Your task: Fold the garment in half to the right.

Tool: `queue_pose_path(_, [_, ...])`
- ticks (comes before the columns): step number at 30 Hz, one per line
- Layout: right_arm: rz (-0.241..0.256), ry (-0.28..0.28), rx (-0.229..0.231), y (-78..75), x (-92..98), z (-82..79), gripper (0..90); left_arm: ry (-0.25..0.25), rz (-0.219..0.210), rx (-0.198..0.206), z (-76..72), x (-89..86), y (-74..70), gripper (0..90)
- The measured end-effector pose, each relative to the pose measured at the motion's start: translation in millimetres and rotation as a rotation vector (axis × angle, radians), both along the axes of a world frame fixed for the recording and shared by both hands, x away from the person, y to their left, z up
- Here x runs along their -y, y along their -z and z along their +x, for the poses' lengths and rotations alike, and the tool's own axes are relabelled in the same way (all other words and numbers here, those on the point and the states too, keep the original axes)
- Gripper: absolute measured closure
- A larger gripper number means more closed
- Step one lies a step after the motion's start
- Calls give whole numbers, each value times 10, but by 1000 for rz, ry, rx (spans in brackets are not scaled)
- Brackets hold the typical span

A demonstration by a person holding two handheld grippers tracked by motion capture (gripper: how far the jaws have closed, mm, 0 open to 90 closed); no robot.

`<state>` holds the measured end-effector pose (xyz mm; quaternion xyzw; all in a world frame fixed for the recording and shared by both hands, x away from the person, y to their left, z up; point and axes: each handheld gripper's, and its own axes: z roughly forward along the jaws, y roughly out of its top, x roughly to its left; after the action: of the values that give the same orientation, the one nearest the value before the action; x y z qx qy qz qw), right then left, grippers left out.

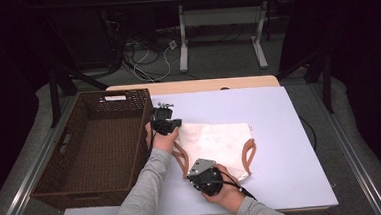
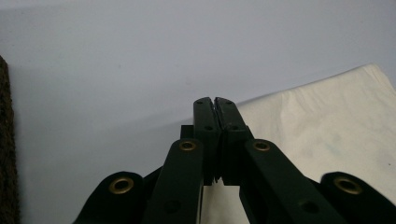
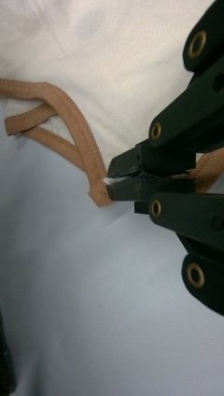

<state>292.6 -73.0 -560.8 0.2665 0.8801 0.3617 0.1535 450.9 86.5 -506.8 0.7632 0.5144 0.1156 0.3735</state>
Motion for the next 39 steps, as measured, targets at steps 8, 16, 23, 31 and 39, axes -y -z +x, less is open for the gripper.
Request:
queue_pose_path(8, [15, 11, -11, -45, 6, -19, 883, -6, 4, 5, -7, 8, -75, 885])
queue_pose_path(16, [71, 15, -38, -159, 41, -10, 884, -17, 19, 22, -11, 17, -279, 886])
queue_pose_path(23, [145, 6, -33, -336, 31, -32, 885, -33, 46, 32, -18, 6, -479, 886])
queue_pose_path(31, [181, -12, -17, -487, -40, -24, 885, -64, 74, 41, -17, -83, -672, 886])
queue_pose_path(39, [202, -28, 4, -555, -123, -20, 885, -97, 96, 41, -19, -143, -759, 886])
